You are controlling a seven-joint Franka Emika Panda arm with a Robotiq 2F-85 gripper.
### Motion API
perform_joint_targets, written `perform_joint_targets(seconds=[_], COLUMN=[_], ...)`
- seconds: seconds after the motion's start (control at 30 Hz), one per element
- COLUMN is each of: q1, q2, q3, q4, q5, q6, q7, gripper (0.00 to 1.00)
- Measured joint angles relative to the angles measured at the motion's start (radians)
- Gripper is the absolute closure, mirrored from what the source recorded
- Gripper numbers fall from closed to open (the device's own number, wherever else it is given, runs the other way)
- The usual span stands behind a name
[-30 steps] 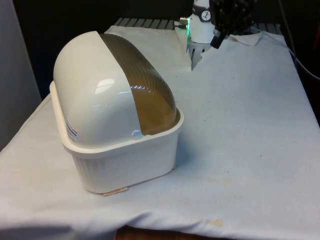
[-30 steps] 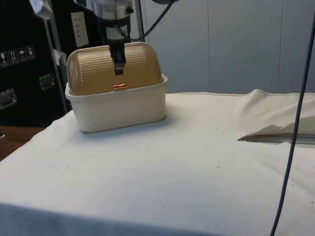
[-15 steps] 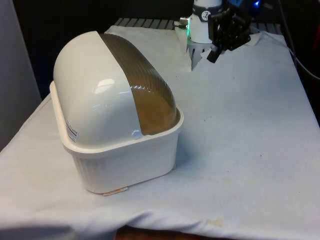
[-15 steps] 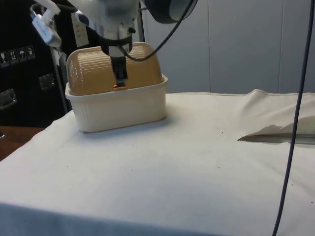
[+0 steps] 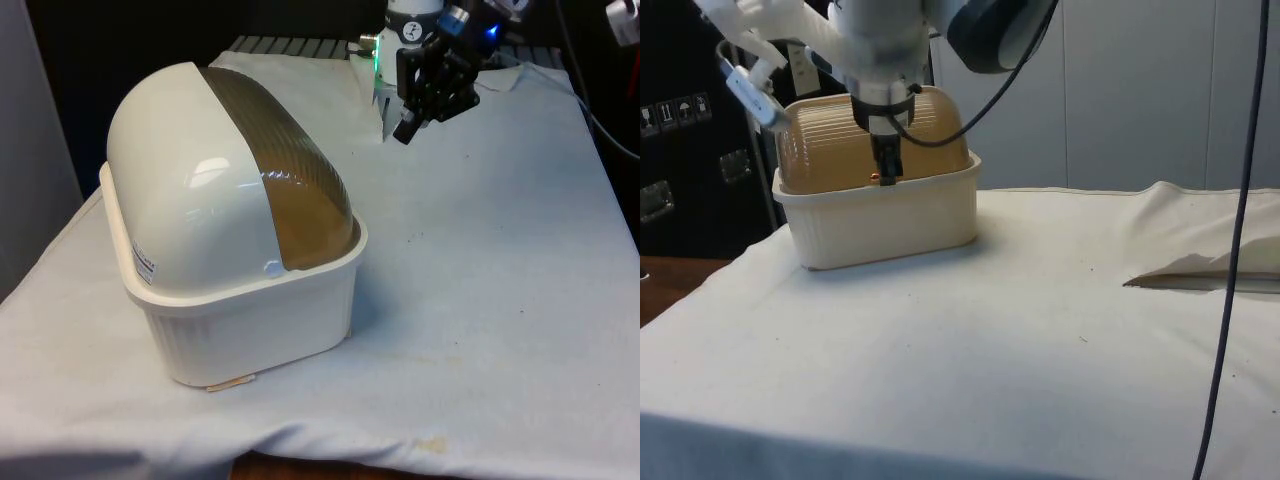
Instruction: Open the lid, then close it.
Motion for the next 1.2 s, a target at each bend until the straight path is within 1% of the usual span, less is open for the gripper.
perform_joint_targets(seconds=[0.07, 0.1, 0.27, 0.3, 0.33, 0.37, 0.4, 0.63, 0.7, 0.83, 1.2], q1=[0.000, 0.000, 0.000, 0.000, 0.000, 0.000, 0.000, 0.000, 0.000, 0.000, 0.000], q2=[0.010, 0.010, 0.027, 0.033, 0.033, 0.039, 0.039, 0.062, 0.065, 0.078, 0.079], q3=[-0.007, -0.007, -0.014, -0.016, -0.016, -0.019, -0.019, -0.024, -0.024, -0.024, -0.024], q4=[0.000, 0.000, 0.000, 0.000, 0.000, 0.000, 0.000, 0.001, 0.001, 0.004, 0.004], q5=[-0.032, -0.032, -0.086, -0.106, -0.106, -0.128, -0.128, -0.206, -0.216, -0.258, -0.261], q6=[0.007, 0.007, 0.014, 0.014, 0.014, 0.014, 0.014, 0.014, 0.014, 0.012, 0.007], q7=[0.029, 0.029, 0.081, 0.100, 0.100, 0.121, 0.121, 0.197, 0.207, 0.249, 0.253], gripper=[1.00, 1.00, 1.00, 1.00, 1.00, 1.00, 1.00, 1.00, 1.00, 1.00, 1.00])
